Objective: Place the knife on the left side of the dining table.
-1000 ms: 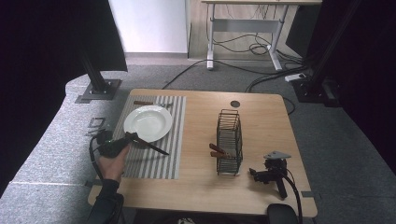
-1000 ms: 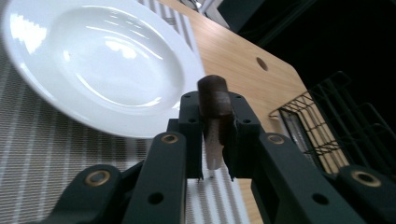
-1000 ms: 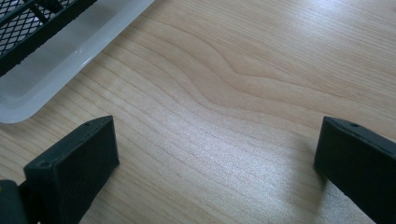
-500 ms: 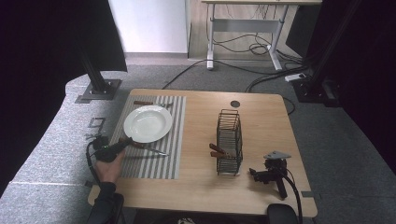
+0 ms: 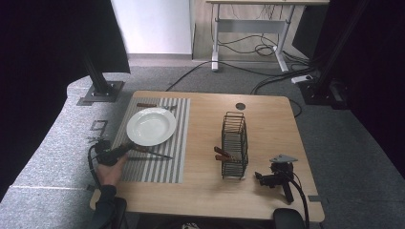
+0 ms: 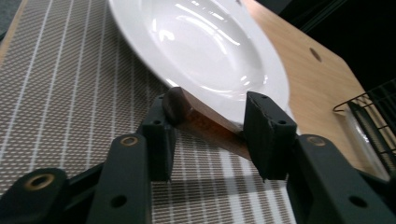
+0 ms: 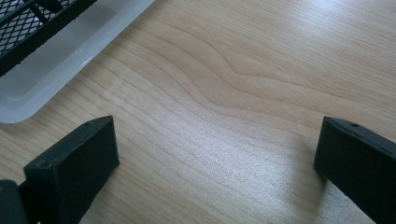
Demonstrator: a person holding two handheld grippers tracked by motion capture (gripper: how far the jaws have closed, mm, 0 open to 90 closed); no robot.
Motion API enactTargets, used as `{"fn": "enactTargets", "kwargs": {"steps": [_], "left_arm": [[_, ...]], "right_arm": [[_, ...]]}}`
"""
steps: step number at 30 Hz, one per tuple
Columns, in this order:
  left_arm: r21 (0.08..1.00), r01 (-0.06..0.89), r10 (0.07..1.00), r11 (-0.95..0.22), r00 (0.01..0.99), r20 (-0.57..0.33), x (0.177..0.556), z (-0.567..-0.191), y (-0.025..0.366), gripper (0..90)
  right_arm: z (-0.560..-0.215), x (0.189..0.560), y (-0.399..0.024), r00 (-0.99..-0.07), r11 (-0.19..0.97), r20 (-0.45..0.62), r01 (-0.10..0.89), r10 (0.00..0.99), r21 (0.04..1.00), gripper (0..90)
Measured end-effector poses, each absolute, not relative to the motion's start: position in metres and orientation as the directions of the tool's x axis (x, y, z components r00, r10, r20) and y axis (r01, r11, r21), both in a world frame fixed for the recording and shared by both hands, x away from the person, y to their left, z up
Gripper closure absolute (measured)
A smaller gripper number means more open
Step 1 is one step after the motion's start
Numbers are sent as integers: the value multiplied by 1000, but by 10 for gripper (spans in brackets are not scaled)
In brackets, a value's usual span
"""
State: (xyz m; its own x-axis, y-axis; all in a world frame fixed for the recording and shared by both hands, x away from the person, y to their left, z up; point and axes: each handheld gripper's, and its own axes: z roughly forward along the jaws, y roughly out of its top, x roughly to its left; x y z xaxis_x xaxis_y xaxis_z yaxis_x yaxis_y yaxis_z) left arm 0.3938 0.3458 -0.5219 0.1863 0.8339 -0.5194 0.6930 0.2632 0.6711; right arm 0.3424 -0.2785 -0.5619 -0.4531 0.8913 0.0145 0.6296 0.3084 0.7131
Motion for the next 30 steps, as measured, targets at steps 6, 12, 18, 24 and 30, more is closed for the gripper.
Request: {"fn": "enactTargets", "kwargs": {"steps": [6,12,18,24,30], "left_arm": [[657,708,833,259,180,-522,396,-534,353,492],[646,717,828,263,177,-533,400,-542,358,478],[653,717,840,243,181,-511,401,-545,359,459],[673,715,870,188,197,-452,401,-546,357,434],[693,709,905,135,197,-377,401,-546,354,421]], "right_arm": [[-562,342,-279,-453,309,15,630,891,713,0],[-562,342,-278,-453,308,15,630,891,713,0],[-562,342,-279,-453,309,15,630,891,713,0],[-562,342,-278,-453,309,15,630,891,713,0],[-562,342,-278,-453,309,14,630,891,713,0]]}}
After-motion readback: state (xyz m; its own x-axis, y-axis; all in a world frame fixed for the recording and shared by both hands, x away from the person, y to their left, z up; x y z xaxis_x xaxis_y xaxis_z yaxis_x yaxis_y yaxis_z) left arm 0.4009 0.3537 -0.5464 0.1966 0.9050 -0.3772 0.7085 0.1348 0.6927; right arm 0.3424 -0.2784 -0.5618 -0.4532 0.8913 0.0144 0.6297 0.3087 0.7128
